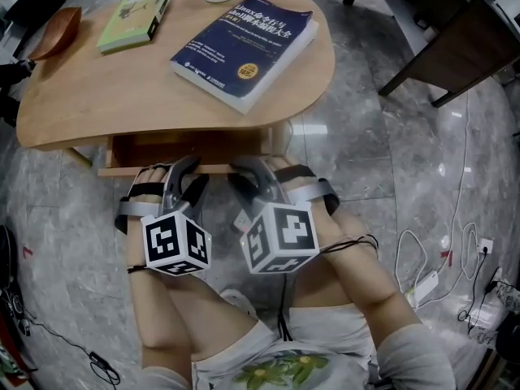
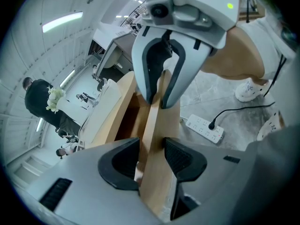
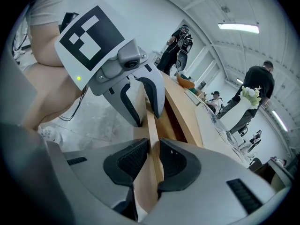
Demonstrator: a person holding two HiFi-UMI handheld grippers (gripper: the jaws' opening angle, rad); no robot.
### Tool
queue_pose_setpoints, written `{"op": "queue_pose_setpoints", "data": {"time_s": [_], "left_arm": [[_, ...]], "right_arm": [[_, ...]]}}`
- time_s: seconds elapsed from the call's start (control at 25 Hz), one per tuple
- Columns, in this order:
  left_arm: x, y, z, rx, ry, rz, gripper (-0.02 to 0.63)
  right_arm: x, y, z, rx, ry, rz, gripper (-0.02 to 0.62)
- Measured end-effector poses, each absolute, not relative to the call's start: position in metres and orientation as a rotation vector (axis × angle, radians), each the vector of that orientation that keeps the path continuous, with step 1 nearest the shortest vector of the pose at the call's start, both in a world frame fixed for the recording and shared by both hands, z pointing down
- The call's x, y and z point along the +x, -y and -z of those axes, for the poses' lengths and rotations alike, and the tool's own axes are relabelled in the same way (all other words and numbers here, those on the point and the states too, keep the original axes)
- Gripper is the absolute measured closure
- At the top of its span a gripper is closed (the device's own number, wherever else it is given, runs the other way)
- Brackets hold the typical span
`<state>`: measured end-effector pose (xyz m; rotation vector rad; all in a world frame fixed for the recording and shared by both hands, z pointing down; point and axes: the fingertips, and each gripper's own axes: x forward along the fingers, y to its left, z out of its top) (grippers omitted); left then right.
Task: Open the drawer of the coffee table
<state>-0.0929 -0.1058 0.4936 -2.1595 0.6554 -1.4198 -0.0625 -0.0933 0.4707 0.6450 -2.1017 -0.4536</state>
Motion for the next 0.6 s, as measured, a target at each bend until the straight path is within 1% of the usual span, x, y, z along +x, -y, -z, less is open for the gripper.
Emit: {"op": "queue_pose_setpoints", "data": {"time_s": [0.6], "left_arm": [[-0.094, 0.099, -0.4933, -2.159, -0.659, 1.403, 0.448]], "right_arm": [[-0.0637, 0.0865, -0.4707, 0.635, 2.099, 0.465, 0.505]]}}
